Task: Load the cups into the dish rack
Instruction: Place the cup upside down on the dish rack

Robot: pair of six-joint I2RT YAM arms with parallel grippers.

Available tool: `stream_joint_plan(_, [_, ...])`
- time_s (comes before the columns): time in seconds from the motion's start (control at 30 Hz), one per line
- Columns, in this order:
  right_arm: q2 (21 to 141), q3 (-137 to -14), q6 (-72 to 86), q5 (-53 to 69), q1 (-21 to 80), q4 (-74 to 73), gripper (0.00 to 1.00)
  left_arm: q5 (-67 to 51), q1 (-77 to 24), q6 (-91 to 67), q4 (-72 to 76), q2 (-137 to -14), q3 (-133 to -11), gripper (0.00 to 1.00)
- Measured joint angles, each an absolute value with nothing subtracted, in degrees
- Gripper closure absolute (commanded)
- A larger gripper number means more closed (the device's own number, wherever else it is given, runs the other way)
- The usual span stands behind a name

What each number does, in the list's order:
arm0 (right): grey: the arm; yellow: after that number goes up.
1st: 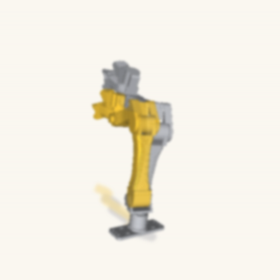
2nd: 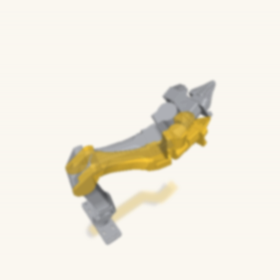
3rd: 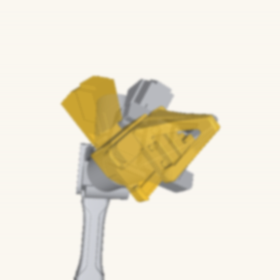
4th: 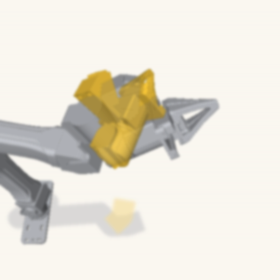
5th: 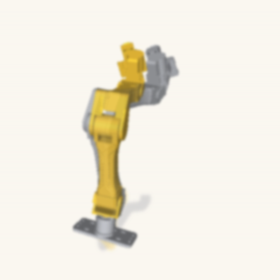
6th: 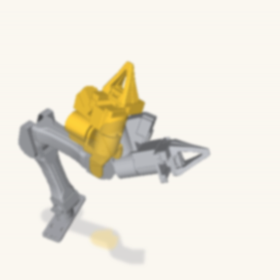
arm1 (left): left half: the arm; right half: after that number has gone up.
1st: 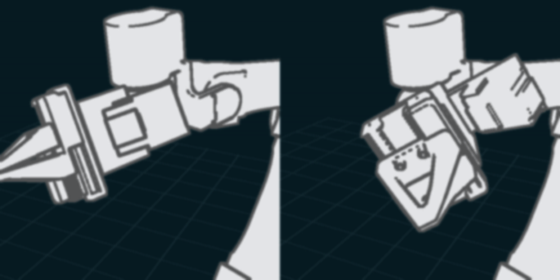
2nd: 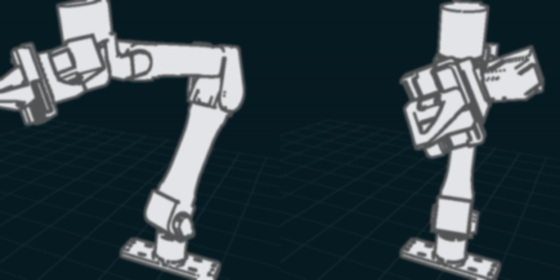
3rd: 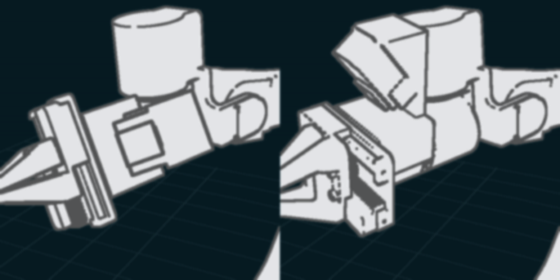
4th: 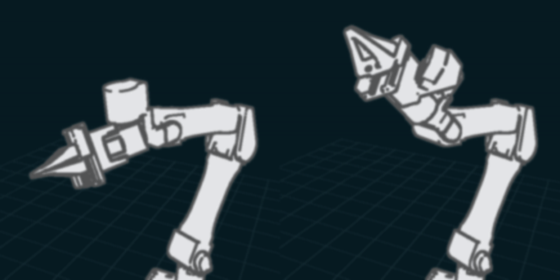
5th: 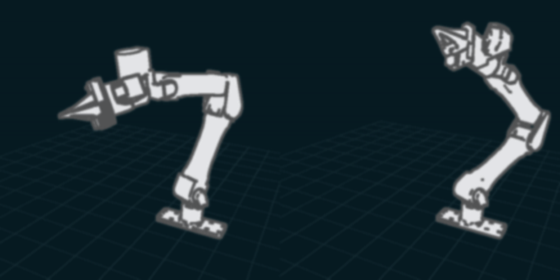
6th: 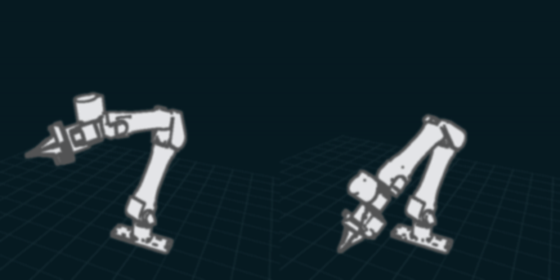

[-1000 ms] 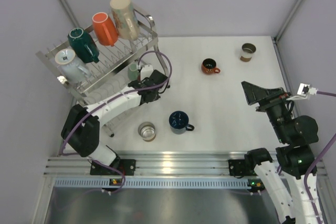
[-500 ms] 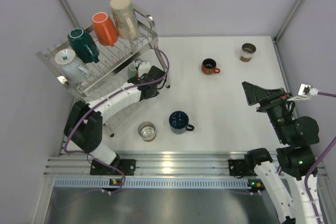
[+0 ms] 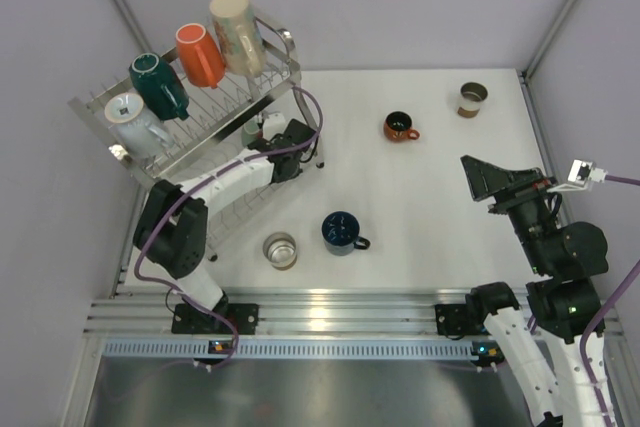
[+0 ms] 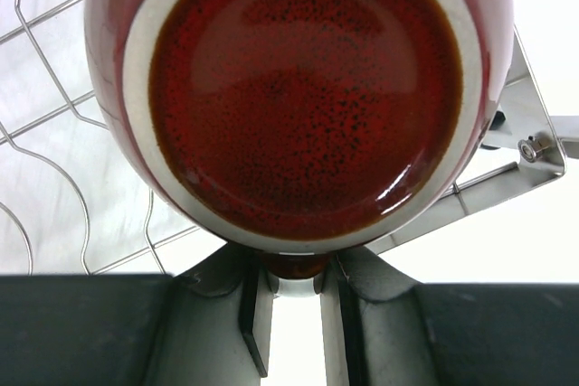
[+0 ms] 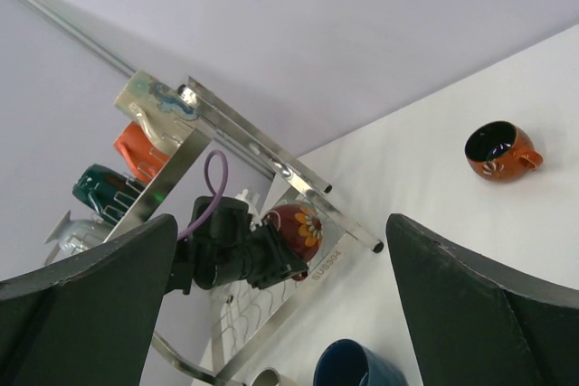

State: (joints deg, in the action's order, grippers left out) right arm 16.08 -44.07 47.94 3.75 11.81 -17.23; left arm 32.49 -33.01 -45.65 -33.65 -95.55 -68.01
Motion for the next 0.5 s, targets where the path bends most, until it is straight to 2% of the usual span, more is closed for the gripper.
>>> stream_joint_plan(0.5, [15.9,-44.4,47.5,3.7,11.8,-17.3,0.01,31.0,-32.5,-45.6,-33.4,-96.5,-69.2,1.0])
